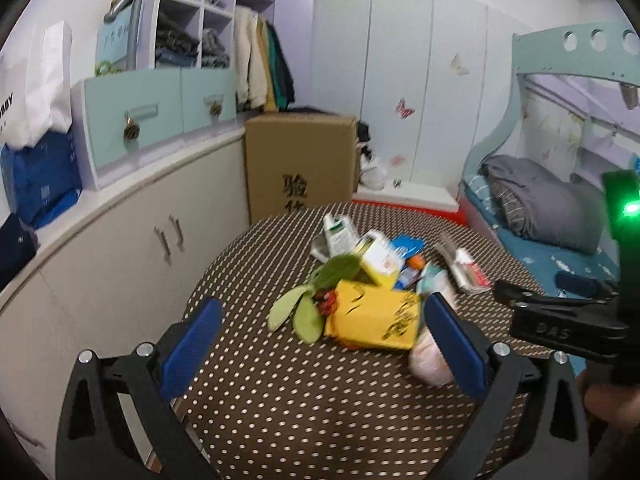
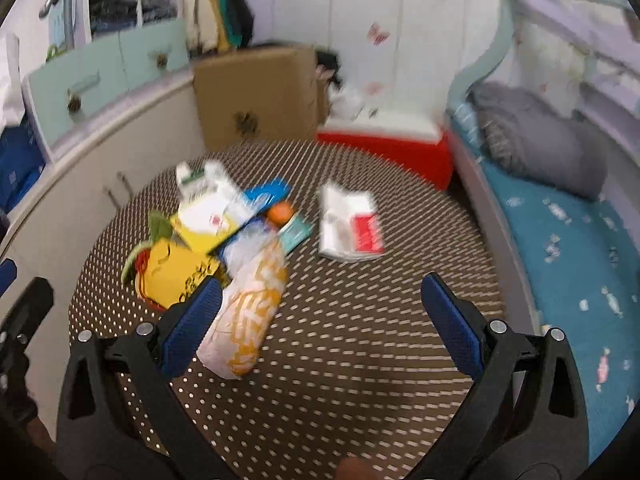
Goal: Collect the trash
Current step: 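Grasp the white-orange plastic bag with the right tool while the left tool grasps the yellow paper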
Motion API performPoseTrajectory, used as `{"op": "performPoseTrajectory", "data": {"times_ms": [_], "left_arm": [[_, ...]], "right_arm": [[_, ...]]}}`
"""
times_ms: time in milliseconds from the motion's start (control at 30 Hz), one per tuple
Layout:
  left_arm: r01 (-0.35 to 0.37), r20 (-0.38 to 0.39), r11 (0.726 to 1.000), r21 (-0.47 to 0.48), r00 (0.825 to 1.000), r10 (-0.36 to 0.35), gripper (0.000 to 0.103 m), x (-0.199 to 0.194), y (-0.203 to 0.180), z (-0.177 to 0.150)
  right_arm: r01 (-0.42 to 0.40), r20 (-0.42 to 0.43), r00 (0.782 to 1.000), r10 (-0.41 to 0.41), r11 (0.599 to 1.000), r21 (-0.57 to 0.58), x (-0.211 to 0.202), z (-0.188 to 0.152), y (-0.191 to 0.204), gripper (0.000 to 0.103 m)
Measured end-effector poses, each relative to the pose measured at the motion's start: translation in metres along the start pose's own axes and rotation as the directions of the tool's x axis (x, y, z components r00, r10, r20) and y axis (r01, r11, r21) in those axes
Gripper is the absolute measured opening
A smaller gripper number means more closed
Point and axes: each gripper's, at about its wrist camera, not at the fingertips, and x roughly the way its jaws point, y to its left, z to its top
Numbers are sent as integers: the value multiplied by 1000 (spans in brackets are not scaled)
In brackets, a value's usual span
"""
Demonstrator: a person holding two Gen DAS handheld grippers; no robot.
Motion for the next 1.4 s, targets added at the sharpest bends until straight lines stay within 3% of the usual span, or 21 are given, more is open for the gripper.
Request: {"op": "performPoseTrajectory", "data": {"times_ms": [167,300,533,767,900,1067,1133,1200,1233,1400], "left_arm": [[-17,-66,1000,1,998,17,99,26,13,-13],[-14,-97,1000,14,995,15,99,37,14,-16],[20,-125,999,45,992,-14,99,56,0,-18],[46,-138,990,130,990,-28,99,76,-43,-15],[29,-149,985,169,989,-4,99,89,-63,-16],[-96,-149,957,274,979,141,99,120,-84,-20],[-115,-128,949,292,979,158,98,127,-87,-21],[-100,-133,952,289,981,143,74,128,-83,-20],[-76,-158,960,271,980,122,47,130,-81,-20],[-54,-115,973,225,990,82,24,111,-67,-17]], "right_arm": [[-120,-117,986,123,992,36,59,-5,15,92],[-201,-194,958,213,976,78,92,-11,19,50],[-223,-131,962,241,965,136,69,-21,-11,44],[-204,-83,971,222,961,186,49,-24,-57,45],[-201,-64,974,216,961,191,41,-24,-71,45],[-211,-48,973,224,957,200,34,-25,-79,45],[-217,-46,972,230,955,202,32,-26,-81,45],[-219,-43,972,232,955,198,31,-27,-81,45],[-222,-42,971,235,955,198,30,-27,-82,45],[-225,-22,972,234,953,204,22,-28,-89,45]]}}
